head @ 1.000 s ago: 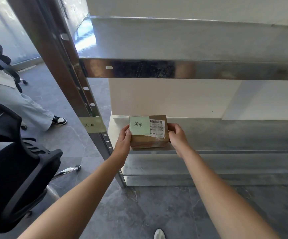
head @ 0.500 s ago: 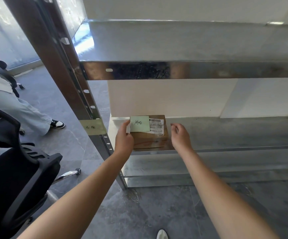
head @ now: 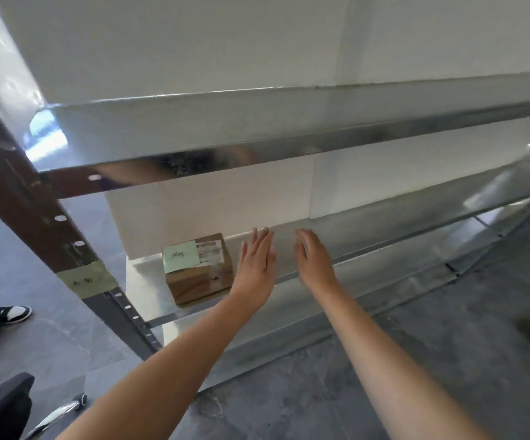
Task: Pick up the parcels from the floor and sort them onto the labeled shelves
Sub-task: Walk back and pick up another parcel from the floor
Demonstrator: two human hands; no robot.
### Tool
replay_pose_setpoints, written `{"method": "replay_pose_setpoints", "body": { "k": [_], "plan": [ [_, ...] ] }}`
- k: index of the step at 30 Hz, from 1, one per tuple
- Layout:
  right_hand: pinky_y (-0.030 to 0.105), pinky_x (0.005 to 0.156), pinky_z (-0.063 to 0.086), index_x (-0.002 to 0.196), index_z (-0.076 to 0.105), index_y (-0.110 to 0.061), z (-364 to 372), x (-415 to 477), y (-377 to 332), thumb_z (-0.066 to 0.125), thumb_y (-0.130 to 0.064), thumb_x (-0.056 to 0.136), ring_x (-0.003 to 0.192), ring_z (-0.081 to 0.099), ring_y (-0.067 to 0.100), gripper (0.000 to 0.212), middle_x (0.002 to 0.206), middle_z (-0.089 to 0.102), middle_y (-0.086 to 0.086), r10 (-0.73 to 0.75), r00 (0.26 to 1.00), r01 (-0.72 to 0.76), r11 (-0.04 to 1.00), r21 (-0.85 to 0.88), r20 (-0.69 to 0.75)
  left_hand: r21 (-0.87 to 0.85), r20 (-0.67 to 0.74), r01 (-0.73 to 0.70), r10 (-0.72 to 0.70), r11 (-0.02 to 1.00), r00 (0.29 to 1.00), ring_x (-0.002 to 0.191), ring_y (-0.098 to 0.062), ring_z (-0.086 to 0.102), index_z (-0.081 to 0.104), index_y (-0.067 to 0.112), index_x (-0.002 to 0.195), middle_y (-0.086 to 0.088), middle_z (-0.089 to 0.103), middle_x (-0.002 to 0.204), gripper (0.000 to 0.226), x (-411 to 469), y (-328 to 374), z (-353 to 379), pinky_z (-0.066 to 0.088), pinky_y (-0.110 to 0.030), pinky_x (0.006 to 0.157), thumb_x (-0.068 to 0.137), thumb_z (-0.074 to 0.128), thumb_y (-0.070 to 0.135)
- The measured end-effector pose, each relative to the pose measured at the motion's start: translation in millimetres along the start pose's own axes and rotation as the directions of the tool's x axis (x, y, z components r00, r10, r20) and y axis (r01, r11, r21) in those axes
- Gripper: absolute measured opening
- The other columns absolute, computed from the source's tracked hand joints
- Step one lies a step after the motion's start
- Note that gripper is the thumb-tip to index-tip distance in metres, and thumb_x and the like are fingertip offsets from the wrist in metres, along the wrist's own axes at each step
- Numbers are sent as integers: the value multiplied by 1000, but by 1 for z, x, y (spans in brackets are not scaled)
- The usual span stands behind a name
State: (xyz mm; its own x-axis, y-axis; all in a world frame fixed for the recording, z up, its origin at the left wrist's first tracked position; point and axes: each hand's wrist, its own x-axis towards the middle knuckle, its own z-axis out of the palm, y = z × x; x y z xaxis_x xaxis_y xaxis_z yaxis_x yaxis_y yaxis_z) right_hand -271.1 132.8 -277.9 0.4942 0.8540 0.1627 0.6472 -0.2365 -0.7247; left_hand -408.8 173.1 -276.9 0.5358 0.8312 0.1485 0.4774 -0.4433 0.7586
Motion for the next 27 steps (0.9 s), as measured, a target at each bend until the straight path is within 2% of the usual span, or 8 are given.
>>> {"method": "replay_pose_setpoints", "body": {
  "k": [2,4,8,13,18,20,23,27],
  "plan": [
    [47,110,44,132,59,-6,-36,-3,22,41,-20,107,124,60,30,33,134,62,11,32,996,-36,999,-41,-86,59,80,-85,80,995,994,157,-14,-3,21,13,159,-2,16,170,51,12,29,23,-6,-33,127,110,20,28],
    [54,118,33,134,57,-7,-74,-8,47,36,-26,107,134,53,30,39,140,59,11,72,982,-92,990,-110,-173,100,127,-175,162,980,979,157,-15,-5,17,12,160,-3,12,170,54,21,60,51,-8,-33,127,110,18,31],
    [48,126,1,152,40,-10,-158,-23,96,29,-32,109,157,20,20,50,163,36,6,167,930,-248,943,-223,-328,10,178,-262,257,965,950,157,-14,-3,17,13,160,-2,11,170,74,29,131,120,-10,-27,123,98,5,52],
    [48,127,10,154,36,-8,-257,-53,171,33,-26,109,156,23,22,49,164,34,9,199,880,-341,896,-283,-432,-83,242,-369,378,926,894,158,-18,1,18,12,159,-4,14,170,67,31,224,215,-4,-35,127,100,9,42],
    [46,128,0,161,21,-14,-332,-89,247,22,-38,110,159,6,15,56,170,19,0,337,811,-501,822,-270,-478,-13,321,-545,520,838,791,156,-14,-10,7,16,162,4,0,170,75,34,286,298,-14,-33,124,95,-4,50],
    [46,128,-4,163,12,-16,-350,-102,272,18,-42,109,159,-1,13,60,172,9,-2,414,802,-550,793,-262,-431,-27,366,-550,520,835,772,156,-13,-10,6,16,161,2,0,170,67,31,305,331,-14,-33,125,101,6,46],
    [45,126,-7,163,7,-16,-370,-118,304,17,-46,108,158,-5,12,63,172,3,-2,496,768,-611,758,-230,-406,-73,430,-499,479,864,765,156,-14,-7,7,15,160,-2,3,171,77,20,329,374,-6,-38,128,94,2,55],
    [46,126,-6,163,9,-15,-396,-125,333,20,-46,108,159,-3,12,64,172,5,-2,545,697,-675,717,-172,-467,-146,455,-588,582,795,674,154,-10,-12,8,15,161,1,2,170,79,10,366,414,-12,-35,126,93,0,54]
  ]
}}
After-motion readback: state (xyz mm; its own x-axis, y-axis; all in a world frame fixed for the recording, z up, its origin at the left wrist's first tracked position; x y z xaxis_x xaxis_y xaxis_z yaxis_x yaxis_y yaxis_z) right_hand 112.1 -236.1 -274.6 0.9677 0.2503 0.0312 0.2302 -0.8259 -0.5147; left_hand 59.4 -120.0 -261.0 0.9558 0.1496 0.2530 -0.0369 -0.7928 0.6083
